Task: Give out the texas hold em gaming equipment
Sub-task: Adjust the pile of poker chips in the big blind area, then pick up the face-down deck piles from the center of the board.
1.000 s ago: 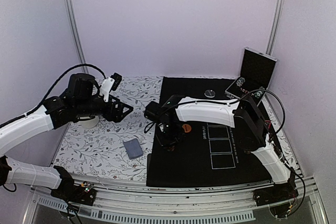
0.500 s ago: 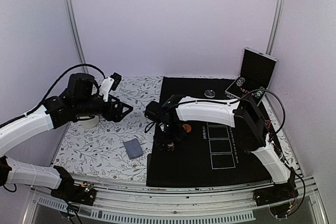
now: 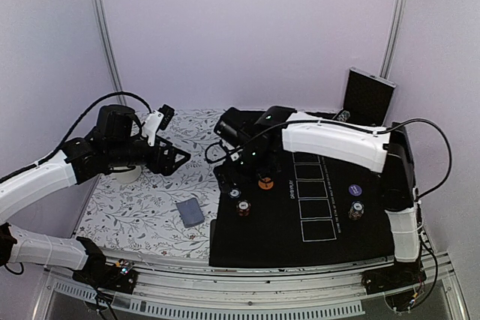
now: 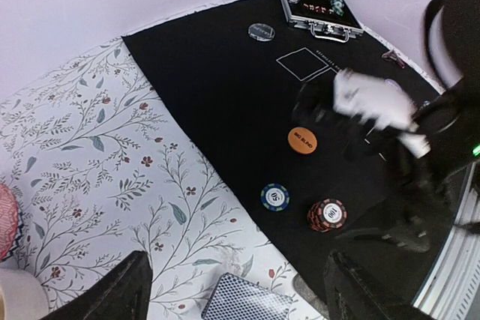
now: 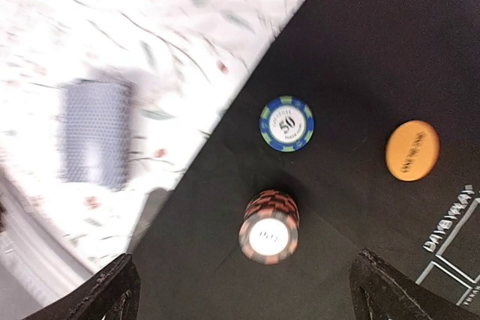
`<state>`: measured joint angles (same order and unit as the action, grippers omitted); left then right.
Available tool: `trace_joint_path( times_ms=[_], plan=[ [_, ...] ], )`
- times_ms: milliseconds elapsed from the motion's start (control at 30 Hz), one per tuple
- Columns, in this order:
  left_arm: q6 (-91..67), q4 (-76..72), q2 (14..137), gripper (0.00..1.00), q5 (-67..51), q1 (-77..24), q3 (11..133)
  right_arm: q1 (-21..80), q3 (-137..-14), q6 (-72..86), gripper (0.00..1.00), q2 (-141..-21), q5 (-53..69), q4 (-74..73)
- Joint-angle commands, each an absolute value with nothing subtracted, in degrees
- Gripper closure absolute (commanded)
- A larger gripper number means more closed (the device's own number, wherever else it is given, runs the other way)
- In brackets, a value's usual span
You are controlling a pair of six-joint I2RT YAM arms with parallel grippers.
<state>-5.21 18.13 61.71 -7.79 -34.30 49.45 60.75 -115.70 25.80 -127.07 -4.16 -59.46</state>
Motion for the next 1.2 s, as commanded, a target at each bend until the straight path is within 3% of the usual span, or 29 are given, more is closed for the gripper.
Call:
trace_joint_path(
  times_ms=[0, 267, 700, 900, 1167],
  plan=[
    [-3.66, 16.57, 60.47, 0.18, -9.96, -33.66, 48.78, 61.02, -111.42, 22.63, 0.01, -113.03, -6.53, -54.57],
    [-1.99, 16.22, 60.74, 0.18, -13.43, -33.74, 52.30, 54.06, -93.74, 25.73, 0.01, -95.40, -11.95, -55.62],
    [-1.01, 14.25, 58.93, 0.18, -11.86, -33.64, 48.80, 29.07, -67.97, 28.45, 0.01, -67.47, -7.92, -52.35],
    [-0.98, 13.09, 56.11, 0.17, -11.43, -33.73, 46.35, 18.60, -64.19, 25.93, 0.01, -64.55, -4.67, -51.64],
    [-0.19, 12.83, 55.45, 0.13, -8.75, -33.75, 45.20, 15.32, -66.35, 25.73, 0.01, -67.60, -4.84, -49.62]
  ],
)
